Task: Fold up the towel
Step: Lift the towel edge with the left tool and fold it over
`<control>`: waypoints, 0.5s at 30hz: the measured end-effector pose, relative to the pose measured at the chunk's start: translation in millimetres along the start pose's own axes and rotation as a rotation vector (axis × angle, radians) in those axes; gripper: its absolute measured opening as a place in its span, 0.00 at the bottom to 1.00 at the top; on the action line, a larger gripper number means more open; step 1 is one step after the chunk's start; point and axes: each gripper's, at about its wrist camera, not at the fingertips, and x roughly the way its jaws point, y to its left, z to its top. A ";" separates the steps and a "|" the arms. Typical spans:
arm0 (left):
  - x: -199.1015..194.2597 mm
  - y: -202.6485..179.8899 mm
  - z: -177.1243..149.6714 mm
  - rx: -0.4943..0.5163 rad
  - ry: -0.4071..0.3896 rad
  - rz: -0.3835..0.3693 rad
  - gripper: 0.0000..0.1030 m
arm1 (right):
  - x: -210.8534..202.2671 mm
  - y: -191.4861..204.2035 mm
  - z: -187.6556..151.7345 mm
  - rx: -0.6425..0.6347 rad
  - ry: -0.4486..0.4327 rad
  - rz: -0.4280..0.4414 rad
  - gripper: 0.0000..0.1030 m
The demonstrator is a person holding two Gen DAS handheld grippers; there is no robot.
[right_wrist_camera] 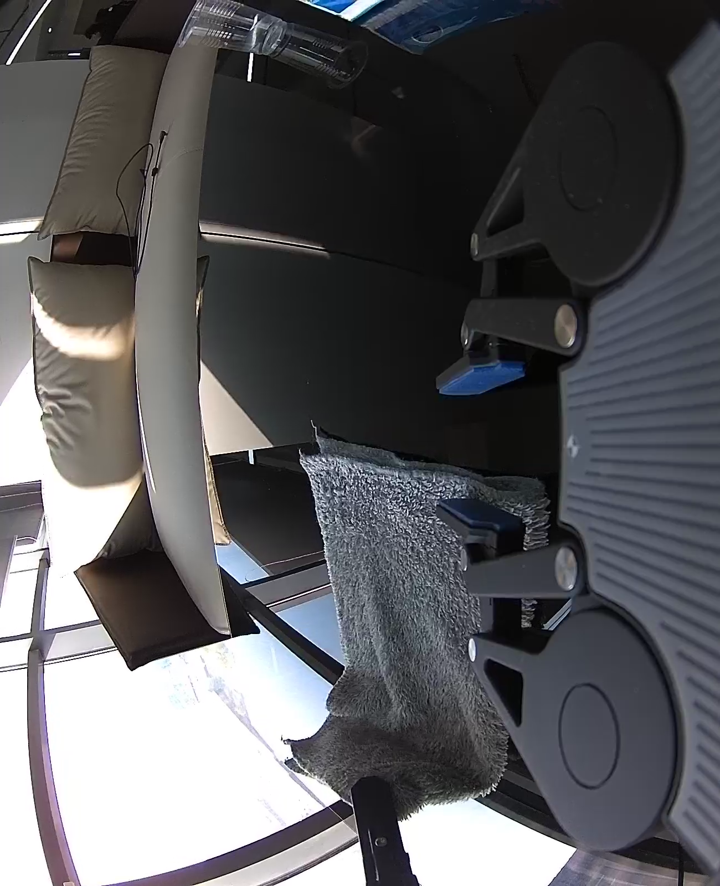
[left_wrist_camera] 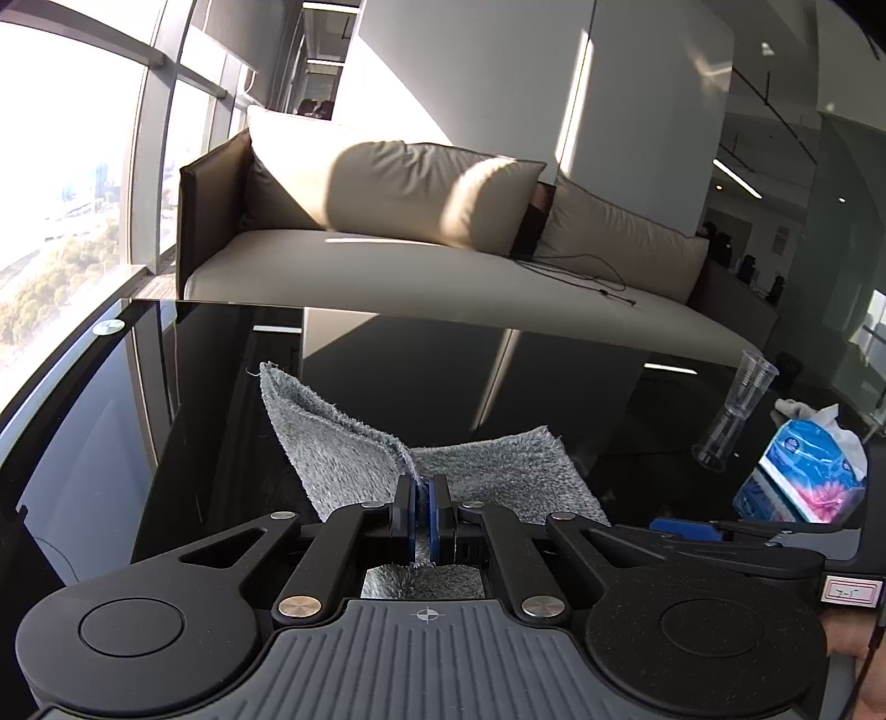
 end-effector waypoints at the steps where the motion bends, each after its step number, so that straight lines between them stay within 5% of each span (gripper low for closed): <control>1: -0.2 -0.6 0.4 0.001 -0.002 -0.003 0.04 | 0.0 -0.5 0.0 0.002 0.001 0.000 0.43; 15: 1.6 -16.4 3.1 0.032 -0.018 -0.039 0.04 | 0.9 7.2 -2.7 -0.041 0.007 -0.006 0.43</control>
